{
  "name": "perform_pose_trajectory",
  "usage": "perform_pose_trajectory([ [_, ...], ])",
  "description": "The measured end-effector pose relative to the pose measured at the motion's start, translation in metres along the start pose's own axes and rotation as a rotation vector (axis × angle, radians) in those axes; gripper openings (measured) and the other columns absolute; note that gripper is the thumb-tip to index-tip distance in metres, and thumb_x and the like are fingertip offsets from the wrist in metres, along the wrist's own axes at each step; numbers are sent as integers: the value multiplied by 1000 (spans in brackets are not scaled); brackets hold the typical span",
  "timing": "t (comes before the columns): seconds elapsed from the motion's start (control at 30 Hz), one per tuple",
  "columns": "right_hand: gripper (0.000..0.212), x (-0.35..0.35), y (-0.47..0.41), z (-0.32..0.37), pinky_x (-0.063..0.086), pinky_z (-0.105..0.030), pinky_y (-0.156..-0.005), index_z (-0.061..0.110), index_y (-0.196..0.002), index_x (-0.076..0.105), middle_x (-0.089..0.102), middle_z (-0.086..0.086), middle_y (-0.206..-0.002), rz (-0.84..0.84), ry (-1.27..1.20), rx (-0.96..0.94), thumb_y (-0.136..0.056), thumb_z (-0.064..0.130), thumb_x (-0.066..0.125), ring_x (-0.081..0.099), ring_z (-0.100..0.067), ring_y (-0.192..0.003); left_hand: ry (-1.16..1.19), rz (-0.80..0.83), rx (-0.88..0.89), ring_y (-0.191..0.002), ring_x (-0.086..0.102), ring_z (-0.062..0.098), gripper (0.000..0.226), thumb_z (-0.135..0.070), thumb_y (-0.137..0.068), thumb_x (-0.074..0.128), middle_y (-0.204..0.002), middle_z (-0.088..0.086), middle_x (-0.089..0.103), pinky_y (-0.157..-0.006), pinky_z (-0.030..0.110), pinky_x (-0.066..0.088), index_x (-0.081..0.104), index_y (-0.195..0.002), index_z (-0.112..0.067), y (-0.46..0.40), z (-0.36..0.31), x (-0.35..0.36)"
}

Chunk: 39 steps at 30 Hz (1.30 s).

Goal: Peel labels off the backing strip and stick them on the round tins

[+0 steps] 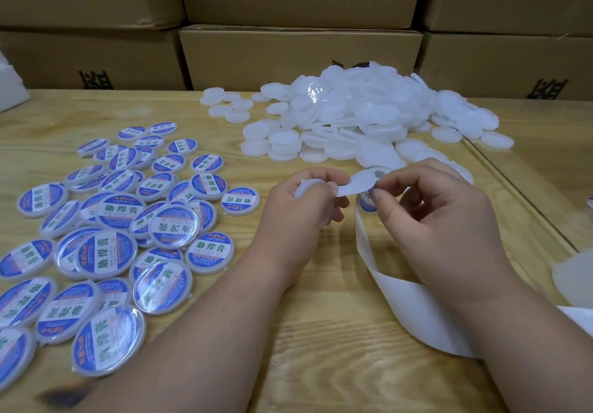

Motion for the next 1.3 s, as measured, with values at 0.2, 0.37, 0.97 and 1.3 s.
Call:
perform_pose_trajectory([
  [0.2, 21, -2, 0, 4, 41, -9, -61, 29, -90, 72, 65, 4, -86, -16, -18, 8, -86, 9, 75, 58, -14, -65, 9, 45, -2, -63, 60, 14, 22, -20, -76, 54, -70, -2, 69, -61, 20, 50, 76, -75, -23, 1, -2, 0],
  [0.37, 19, -2, -1, 4, 41, -8, -61, 25, -81, 71, 66, 10, -85, -30, -12, 31, -85, 7, 76, 57, -12, -64, 3, 70, 5, -64, 58, 15, 23, -20, -75, 52, -69, 1, 67, -60, 20, 50, 75, -73, -23, 1, -2, 0],
  [0.97, 14, 0, 1, 5, 41, -18, -49, 17, -73, 70, 59, -4, -58, -24, -263, 306, -83, 8, 74, 49, -8, -52, 244, 138, -15, -47, 54, 27, 35, -29, -81, 33, -83, 17, 73, -40, 23, 25, 52, -107, -18, -2, 3, -1],
  [1.3, 19, 4, 0, 11, 45, -13, -47, 5, -82, 56, 66, 9, -60, 51, -568, 403, -89, -12, 62, 58, -3, -44, 195, 118, -66, -60, 59, 25, 35, -36, -108, 30, -113, 24, 71, -48, 28, 23, 63, -112, -26, -1, 3, 3],
])
Point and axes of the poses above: each hand's wrist, its own y-axis away from the middle knuckle, its own x-axis out of the palm, z = x × y, the point moved 2 cm from there along -y, towards the middle knuckle
